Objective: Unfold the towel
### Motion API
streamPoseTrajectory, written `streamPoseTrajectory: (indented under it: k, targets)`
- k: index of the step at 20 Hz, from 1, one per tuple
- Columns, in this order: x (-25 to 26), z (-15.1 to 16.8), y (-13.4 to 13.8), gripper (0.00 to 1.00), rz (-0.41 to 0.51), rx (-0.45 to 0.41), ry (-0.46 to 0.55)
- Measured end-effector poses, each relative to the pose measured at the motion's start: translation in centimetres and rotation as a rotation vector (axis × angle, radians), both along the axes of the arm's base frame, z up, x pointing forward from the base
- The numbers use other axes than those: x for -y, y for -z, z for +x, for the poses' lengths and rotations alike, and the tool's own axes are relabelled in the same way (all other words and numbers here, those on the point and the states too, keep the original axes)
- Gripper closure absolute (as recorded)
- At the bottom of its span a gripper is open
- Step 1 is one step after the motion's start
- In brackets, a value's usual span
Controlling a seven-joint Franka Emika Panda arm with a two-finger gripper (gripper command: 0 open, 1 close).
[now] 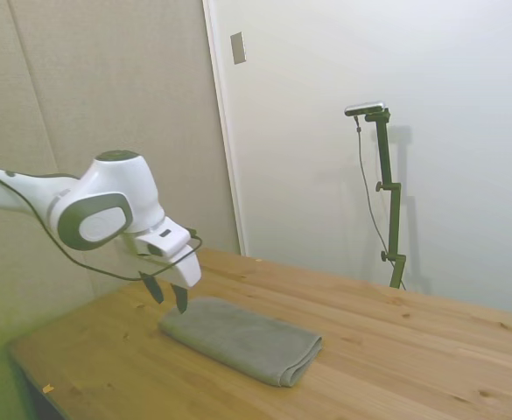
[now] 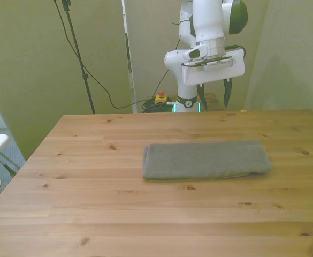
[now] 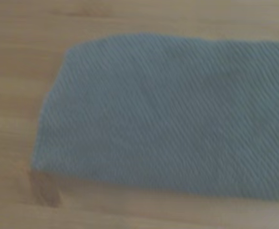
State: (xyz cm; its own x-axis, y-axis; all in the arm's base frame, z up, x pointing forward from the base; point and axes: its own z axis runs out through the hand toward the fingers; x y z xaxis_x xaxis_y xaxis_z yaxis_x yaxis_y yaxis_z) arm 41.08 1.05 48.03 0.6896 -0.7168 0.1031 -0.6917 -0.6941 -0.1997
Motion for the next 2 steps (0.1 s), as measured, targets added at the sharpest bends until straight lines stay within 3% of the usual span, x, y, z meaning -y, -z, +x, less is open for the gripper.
streamPoseTrajectory:
  k: [2]
  targets:
    - [-1.0,-3.0,-0.5,0.00,-0.063,-0.038,0.079]
